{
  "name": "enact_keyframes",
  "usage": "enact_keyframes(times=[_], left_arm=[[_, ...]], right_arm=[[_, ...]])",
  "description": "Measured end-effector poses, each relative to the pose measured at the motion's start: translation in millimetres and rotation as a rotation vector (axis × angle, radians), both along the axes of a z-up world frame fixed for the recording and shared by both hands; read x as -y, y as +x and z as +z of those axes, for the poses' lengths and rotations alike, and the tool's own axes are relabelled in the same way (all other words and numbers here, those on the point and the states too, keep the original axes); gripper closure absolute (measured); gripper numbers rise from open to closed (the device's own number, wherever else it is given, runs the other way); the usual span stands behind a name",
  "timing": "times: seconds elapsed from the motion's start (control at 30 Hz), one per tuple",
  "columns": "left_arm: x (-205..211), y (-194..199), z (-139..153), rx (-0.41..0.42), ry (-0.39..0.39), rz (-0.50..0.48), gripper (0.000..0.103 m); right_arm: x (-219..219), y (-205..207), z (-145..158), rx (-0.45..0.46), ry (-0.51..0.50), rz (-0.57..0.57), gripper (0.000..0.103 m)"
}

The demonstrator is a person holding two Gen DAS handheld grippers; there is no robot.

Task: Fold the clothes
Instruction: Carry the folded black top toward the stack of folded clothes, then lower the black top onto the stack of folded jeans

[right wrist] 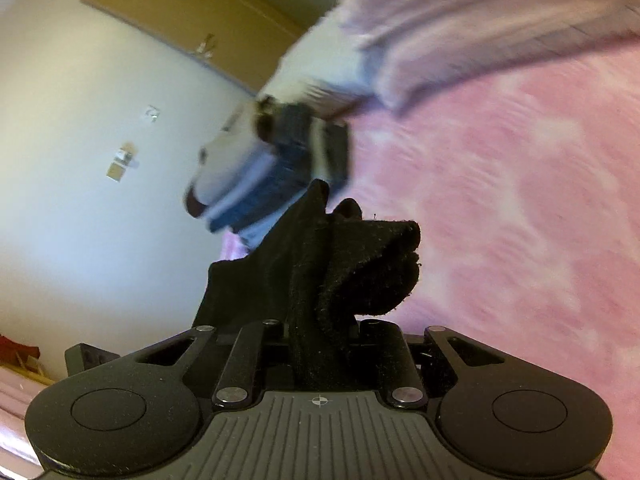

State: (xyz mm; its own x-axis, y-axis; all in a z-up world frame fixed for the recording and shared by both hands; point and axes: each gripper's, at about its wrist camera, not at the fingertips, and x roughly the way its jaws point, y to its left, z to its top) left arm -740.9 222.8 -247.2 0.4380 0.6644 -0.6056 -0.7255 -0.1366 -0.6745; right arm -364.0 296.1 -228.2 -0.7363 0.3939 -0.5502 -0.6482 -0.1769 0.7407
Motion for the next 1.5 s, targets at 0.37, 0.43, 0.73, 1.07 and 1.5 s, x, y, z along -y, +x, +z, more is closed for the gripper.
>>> enact_keyframes(times=[0.37,0.43,0.73,1.07,1.5], left_arm=[[-107,-189,124,-0.112,0.172,0.101,0.093],[-136,-217,138,-0.122,0.198,0.124,0.093],[-247,-289,141,-0.125,0.209,0.161,0.093],[-297,-318,76,-0.151,0.093,0.141,0.093],[-281,-330,49,-0.254,0.137,0.214,0.069]], right_arm=[[-150,-202,104,-0.097,0.148,0.050,0.090],[-188,-234,120,-0.102,0.171,0.056,0.090],[-314,-316,126,-0.061,0.204,0.071,0.090],[-364,-326,36,-0.028,0.073,0.050,0.090],[-375,-344,6,0.304,0.223,-0.063,0.051]])
